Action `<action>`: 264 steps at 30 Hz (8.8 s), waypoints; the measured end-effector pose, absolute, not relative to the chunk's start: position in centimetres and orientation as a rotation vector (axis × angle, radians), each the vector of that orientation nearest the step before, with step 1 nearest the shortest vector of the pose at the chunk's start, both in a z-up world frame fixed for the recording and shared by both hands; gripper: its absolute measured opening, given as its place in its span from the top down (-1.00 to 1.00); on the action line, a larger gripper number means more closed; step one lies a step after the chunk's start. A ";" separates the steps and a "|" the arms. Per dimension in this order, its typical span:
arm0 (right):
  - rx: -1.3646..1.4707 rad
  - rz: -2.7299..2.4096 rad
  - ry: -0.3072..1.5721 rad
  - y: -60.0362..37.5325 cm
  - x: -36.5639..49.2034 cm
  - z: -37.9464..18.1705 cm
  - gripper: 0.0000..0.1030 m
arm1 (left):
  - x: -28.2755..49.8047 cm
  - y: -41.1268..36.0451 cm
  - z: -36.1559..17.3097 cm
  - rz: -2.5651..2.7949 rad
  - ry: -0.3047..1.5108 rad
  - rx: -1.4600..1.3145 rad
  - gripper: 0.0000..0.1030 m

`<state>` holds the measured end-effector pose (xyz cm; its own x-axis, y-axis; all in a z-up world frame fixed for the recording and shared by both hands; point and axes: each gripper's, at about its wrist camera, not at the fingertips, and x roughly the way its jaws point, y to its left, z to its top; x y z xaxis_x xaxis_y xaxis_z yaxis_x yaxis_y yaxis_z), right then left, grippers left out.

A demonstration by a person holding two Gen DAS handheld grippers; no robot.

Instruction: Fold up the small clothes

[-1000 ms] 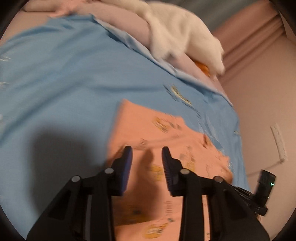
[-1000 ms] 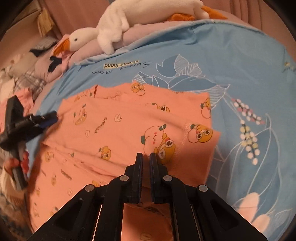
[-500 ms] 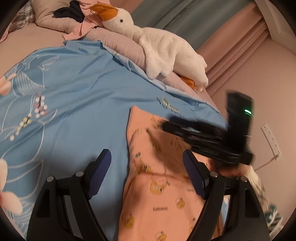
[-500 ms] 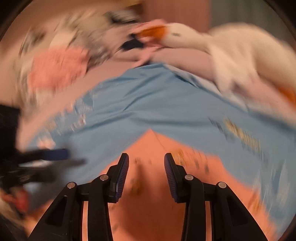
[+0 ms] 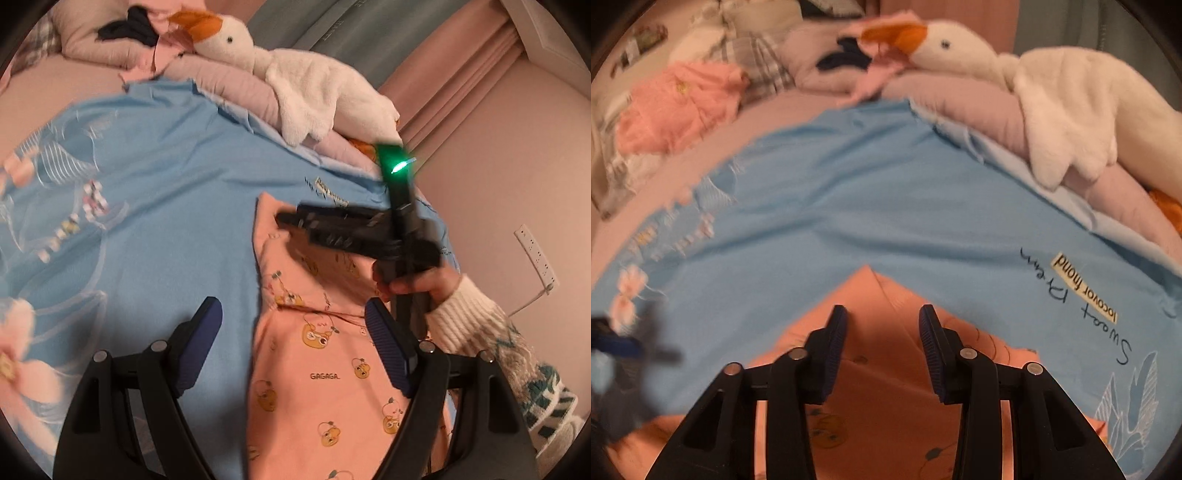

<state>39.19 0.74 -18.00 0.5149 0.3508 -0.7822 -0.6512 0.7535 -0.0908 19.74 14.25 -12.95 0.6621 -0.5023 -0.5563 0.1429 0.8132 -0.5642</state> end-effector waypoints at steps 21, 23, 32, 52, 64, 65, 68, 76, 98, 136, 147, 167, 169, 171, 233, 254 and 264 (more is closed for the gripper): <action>-0.292 0.628 0.803 0.4 38.4 -16.3 0.71 | 19.6 14.7 -11.5 -0.341 0.751 -0.472 -0.61; -0.214 0.641 0.747 -2.2 36.3 -14.3 0.70 | 19.7 14.3 -11.7 -0.344 0.757 -0.463 -0.64; -0.165 0.322 0.795 -15.9 28.0 -16.1 0.70 | 25.1 6.4 -12.6 -0.459 0.797 -0.319 -0.61; 0.059 0.283 0.647 -20.4 15.2 -11.8 0.06 | 15.0 5.1 -5.9 -0.249 0.730 -0.058 -0.71; 0.144 0.376 0.386 -20.2 7.7 -2.0 0.03 | 5.6 4.3 7.8 -0.286 0.462 -0.015 -0.87; 0.148 0.376 0.368 -20.3 7.4 -1.3 0.02 | 5.4 4.2 8.2 -0.312 0.463 -0.032 -0.87; 0.128 0.346 0.326 -20.3 6.7 0.2 -0.11 | 5.3 3.4 8.4 -0.328 0.473 -0.031 -0.87; 0.134 0.297 0.303 -20.4 5.5 1.3 -0.12 | 3.4 2.5 9.2 -0.337 0.442 -0.019 -0.87; 0.309 0.399 0.347 -23.7 4.5 -6.3 -0.54 | 4.5 4.4 5.3 -0.394 0.444 -0.212 -0.99; 0.246 0.428 0.191 -20.8 -5.6 11.7 -0.72 | -5.1 5.6 21.6 -0.382 0.305 -0.058 -1.00; 0.180 0.341 0.505 -21.7 3.1 -0.7 -0.73 | 5.5 4.0 2.2 -0.300 0.716 -0.229 -0.99; 0.183 0.278 1.032 -25.4 5.2 -20.9 -0.72 | 4.4 10.5 -16.1 -0.440 1.129 -0.468 -0.93; 0.179 0.303 1.065 -25.5 4.2 -21.8 -0.72 | 3.4 10.4 -16.6 -0.455 1.133 -0.492 -0.92; 0.164 0.335 1.057 -25.3 3.4 -22.0 -0.72 | 2.7 10.3 -16.8 -0.460 1.134 -0.498 -0.87; 0.489 0.548 0.670 -27.4 20.9 -8.6 0.86 | 22.3 12.1 -4.6 -0.545 0.787 -0.641 0.87; 0.749 0.236 0.991 -31.4 35.6 -19.9 0.77 | 35.0 17.8 -14.7 -0.231 0.957 -0.804 -0.19; 0.409 0.289 0.822 -30.3 30.2 -14.1 0.08 | 28.5 10.8 -10.2 -0.510 0.938 -0.388 0.06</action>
<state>30.23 -30.35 -14.09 0.6492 0.4016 -0.6459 -0.0905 0.8840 0.4587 28.55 10.75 -10.19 0.4885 -0.5703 -0.6604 0.2437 0.8159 -0.5243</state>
